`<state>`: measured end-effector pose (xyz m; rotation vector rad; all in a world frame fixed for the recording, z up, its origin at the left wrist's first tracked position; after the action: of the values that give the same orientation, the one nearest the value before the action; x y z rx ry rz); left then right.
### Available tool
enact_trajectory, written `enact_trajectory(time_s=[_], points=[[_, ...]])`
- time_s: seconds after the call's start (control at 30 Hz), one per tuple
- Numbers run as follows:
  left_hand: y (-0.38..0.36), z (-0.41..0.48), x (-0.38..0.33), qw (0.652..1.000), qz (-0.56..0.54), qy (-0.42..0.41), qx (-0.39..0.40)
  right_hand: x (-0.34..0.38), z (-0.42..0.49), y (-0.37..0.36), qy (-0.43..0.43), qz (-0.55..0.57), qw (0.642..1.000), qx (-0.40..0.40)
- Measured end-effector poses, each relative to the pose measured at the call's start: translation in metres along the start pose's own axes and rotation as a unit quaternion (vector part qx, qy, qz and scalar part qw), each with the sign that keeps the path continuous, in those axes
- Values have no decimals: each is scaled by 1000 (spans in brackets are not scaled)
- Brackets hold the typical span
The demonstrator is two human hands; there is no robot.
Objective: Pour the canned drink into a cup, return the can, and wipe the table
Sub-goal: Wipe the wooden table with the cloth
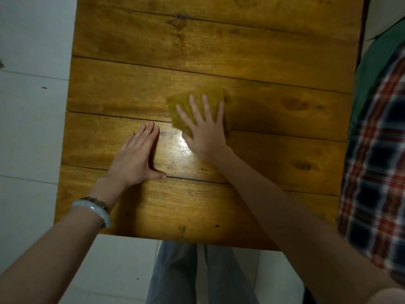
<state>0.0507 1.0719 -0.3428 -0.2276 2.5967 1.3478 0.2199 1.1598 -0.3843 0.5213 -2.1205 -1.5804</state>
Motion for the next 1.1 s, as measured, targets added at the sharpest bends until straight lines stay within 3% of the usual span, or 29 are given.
enact_trajectory(time_s=[0.1,0.2,0.37,0.6,0.73,0.87,1.0,1.1], points=[[2,-5,-4,999,13,29,-30,19,-63,-16,103,-3,995,2],[-2,-16,-2,993,-36,103,-48,-15,-123,-24,117,-23,993,11],[-14,-19,5,989,-63,131,-22,-93,-91,-7,-30,-21,999,1],[-12,-19,5,988,-57,143,-22,-51,21,16,-109,5,994,14],[-11,-21,6,988,-69,136,-22,9,14,8,29,-10,999,30],[-7,-22,10,990,-67,128,-2,39,-61,-17,176,-12,983,48],[-7,-24,12,989,-67,129,-3,-13,-119,-23,212,-35,975,55],[-9,-22,13,989,-62,133,-13,-64,-103,-7,174,-46,982,50]])
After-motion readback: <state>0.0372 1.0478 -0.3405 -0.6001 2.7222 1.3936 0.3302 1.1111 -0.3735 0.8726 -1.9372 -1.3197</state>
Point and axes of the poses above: each hand's wrist, its own z-axis towards the middle knuckle, its own y-axis out of the back of the hand, x = y × z, the point moved 3 cm from there along z, towards the middle knuckle, and after that the axes turned 1 degree about -y, right-handed, at the moved point
